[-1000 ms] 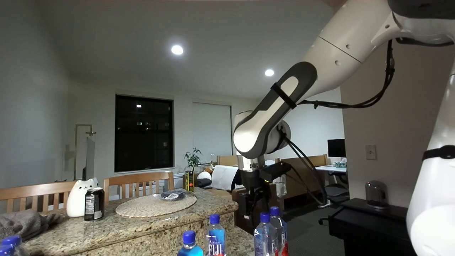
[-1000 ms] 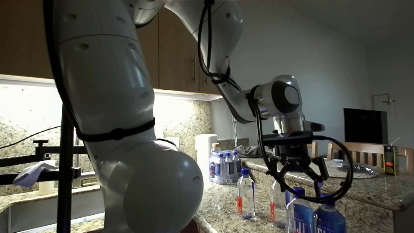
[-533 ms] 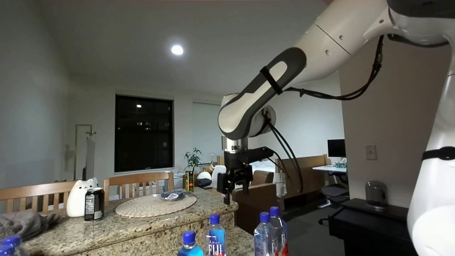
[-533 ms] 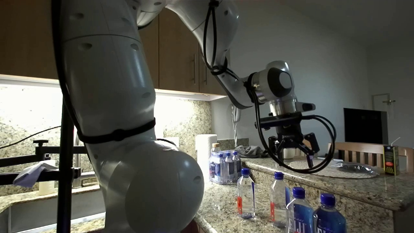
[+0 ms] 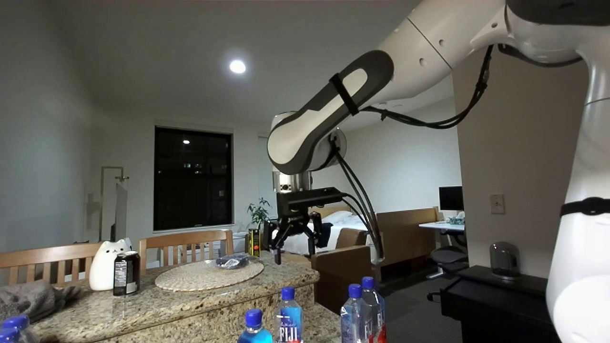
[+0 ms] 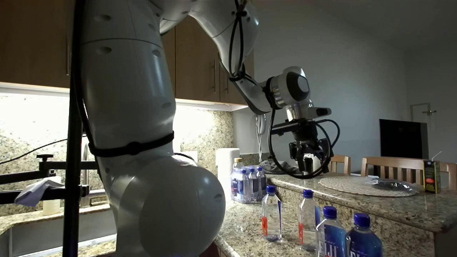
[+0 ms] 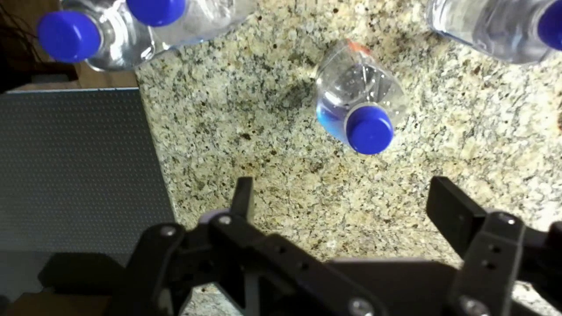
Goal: Arrange the water bottles in a straight line.
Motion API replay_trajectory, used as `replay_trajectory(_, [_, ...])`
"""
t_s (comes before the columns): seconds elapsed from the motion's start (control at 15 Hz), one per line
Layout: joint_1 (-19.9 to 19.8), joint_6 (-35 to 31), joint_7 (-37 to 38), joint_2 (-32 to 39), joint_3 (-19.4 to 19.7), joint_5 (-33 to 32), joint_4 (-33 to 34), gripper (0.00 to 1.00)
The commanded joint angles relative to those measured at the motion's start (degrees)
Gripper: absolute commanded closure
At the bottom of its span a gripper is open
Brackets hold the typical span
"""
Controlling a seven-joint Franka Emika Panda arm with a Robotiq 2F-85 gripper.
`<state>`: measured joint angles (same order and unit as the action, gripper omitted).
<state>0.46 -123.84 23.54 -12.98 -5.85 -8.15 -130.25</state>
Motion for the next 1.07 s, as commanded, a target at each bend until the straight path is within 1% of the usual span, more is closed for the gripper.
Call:
replay_trajectory(0.0, [-0.94, 1.56, 14.48, 3.98, -2.68, -3.04, 3.37, 0.00])
replay_trajectory(0.07, [-0.84, 2.30, 18.22, 4.68, -3.01, -3.62, 3.94, 0.00])
replay_trajectory(0.13, [-0.36, 5.43, 19.54, 5.75, -2.62, -2.14, 5.39, 0.00])
replay_trajectory(0.2, [0.34, 1.99, 14.95, 3.66, -1.73, -1.91, 2.73, 0.00])
replay_trajectory(0.27, [0.49, 3.24, 16.69, 4.53, -1.80, -1.92, 3.56, 0.00])
replay_trajectory(0.4, [0.58, 3.95, 17.69, 5.55, -1.69, -1.93, 4.54, 0.00])
replay_trajectory(0.53, [0.64, 3.02, 18.53, 5.27, -1.65, -1.84, 3.82, 0.00])
replay_trajectory(0.87, [1.67, 0.50, 20.61, 4.92, -1.71, 2.07, 1.45, 0.00])
replay_trajectory(1.0, [1.55, -1.57, 25.01, 4.81, -1.97, 0.98, 0.44, 0.00])
